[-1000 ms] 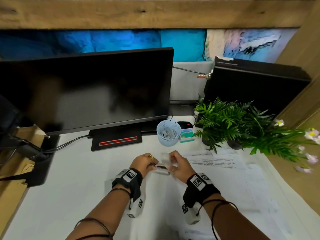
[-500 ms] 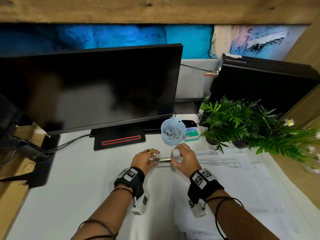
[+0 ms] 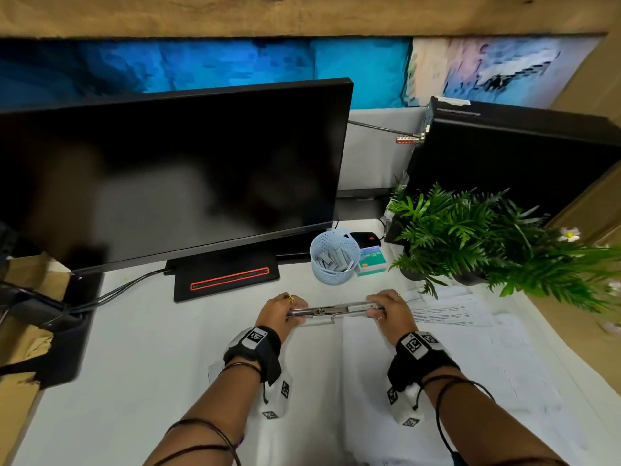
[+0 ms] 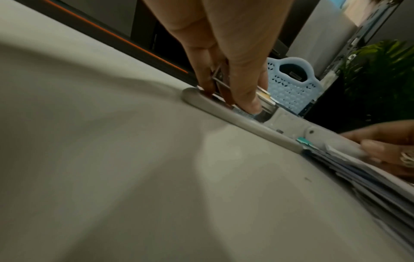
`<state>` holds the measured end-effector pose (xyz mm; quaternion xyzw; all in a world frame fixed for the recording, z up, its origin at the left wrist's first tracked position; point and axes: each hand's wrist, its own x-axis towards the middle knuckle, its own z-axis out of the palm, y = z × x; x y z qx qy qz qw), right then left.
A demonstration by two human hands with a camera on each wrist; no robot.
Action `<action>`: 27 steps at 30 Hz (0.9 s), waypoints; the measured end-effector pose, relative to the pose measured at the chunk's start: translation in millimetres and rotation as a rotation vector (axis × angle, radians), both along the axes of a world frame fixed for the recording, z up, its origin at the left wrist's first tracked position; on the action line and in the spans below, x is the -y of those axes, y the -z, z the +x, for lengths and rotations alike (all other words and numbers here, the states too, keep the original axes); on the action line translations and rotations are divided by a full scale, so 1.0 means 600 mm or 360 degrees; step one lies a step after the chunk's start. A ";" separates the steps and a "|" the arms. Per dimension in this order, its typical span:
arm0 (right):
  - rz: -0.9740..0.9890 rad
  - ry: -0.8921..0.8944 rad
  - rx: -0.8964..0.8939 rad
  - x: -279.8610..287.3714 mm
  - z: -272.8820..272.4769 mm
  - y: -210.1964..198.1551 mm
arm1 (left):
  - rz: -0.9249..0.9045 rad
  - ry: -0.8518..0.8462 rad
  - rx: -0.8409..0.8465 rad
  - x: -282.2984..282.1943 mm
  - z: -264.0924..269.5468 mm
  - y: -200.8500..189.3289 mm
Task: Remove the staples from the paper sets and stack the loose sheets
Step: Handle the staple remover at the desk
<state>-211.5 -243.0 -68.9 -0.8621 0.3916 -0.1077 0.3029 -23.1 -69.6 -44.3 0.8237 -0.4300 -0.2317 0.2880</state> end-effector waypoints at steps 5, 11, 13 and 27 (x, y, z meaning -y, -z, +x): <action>-0.0214 -0.0207 -0.0196 -0.023 0.021 -0.017 | 0.0206 0.0100 0.0288 -0.001 -0.007 0.000; -0.0452 -0.0380 -0.0560 -0.039 0.043 -0.044 | 0.0207 0.0031 0.0531 0.042 0.001 -0.067; -0.0476 -0.0283 -0.0592 -0.032 0.041 -0.049 | 0.0096 0.0017 0.0686 0.069 0.007 -0.095; -0.0403 -0.0066 -0.0322 -0.006 0.043 -0.045 | 0.0700 0.0446 0.0480 0.275 0.048 -0.099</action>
